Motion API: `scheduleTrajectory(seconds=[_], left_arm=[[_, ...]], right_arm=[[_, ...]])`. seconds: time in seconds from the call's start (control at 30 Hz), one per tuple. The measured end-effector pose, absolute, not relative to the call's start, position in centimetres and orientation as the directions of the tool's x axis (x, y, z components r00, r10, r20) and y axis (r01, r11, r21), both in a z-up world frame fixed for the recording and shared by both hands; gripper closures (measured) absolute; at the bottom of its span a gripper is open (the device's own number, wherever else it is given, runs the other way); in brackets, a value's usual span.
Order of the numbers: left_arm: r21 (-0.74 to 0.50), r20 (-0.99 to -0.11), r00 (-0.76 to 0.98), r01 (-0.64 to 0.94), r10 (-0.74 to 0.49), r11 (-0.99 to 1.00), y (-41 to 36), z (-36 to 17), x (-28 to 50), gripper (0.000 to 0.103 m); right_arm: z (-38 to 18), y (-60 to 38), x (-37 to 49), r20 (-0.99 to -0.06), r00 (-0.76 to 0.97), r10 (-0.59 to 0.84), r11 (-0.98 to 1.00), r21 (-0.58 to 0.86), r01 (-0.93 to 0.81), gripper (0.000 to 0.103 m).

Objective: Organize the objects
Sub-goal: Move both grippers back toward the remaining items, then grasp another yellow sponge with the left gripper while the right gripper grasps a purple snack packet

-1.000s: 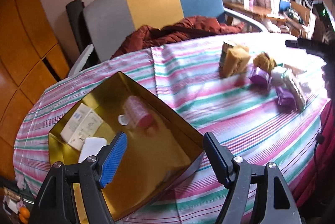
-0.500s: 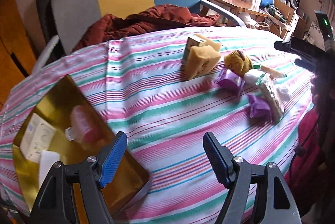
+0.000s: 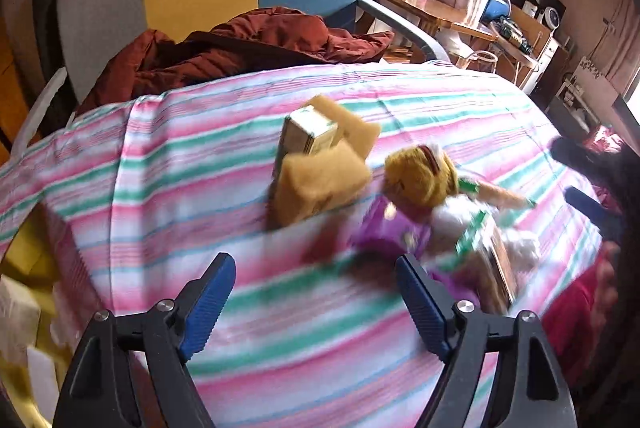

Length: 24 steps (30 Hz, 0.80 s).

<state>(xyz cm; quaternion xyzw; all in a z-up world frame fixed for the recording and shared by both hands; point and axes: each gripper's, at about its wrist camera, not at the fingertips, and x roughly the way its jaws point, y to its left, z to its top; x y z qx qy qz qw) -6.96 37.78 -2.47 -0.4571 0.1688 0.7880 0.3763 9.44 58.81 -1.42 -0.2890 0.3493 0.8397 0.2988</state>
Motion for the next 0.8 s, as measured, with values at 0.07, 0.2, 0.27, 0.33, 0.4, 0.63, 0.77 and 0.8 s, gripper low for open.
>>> scheduleTrajectory(seconds=[0.07, 0.2, 0.27, 0.33, 0.4, 0.63, 0.77, 0.8], left_arm=[[-0.079, -0.851, -0.303, -0.734, 0.428, -0.675, 39.3, -3.0, -7.8, 0.018], [-0.088, -0.857, -0.312, -0.696, 0.410, -0.712, 41.3, -4.0, -9.5, 0.016], [-0.095, -0.861, -0.309, -0.684, 0.405, -0.723, 42.1, -4.4, -10.2, 0.013], [-0.096, -0.867, -0.306, -0.672, 0.394, -0.734, 42.9, -4.9, -10.7, 0.012], [-0.108, -0.872, -0.292, -0.669, 0.393, -0.735, 43.8, -5.4, -11.0, 0.012], [-0.160, -0.870, -0.270, -0.638, 0.413, -0.753, 42.8, -6.6, -12.6, 0.039], [-0.198, -0.837, -0.271, -0.660, 0.476, -0.725, 40.2, -5.6, -11.7, 0.042], [-0.211, -0.831, -0.263, -0.667, 0.490, -0.714, 39.3, -5.3, -11.3, 0.042]], right_arm=[[-1.4, 58.7, 9.3, -0.694, -0.660, 0.288, -0.589, 0.416, -0.693, 0.000], [-1.3, 58.3, 8.9, -0.691, -0.671, 0.270, -0.609, 0.417, -0.675, 0.000], [-1.4, 58.3, 8.9, -0.690, -0.675, 0.262, -0.611, 0.422, -0.669, 0.000], [-1.4, 58.4, 9.0, -0.688, -0.680, 0.255, -0.611, 0.430, -0.665, 0.000], [-1.4, 58.4, 8.9, -0.688, -0.682, 0.248, -0.611, 0.436, -0.661, 0.000], [-1.7, 58.5, 8.9, -0.695, -0.679, 0.236, -0.611, 0.437, -0.660, 0.000], [-2.0, 58.7, 8.5, -0.703, -0.681, 0.205, -0.616, 0.447, -0.648, 0.000], [-2.1, 58.6, 8.4, -0.704, -0.682, 0.197, -0.622, 0.448, -0.642, 0.000]])
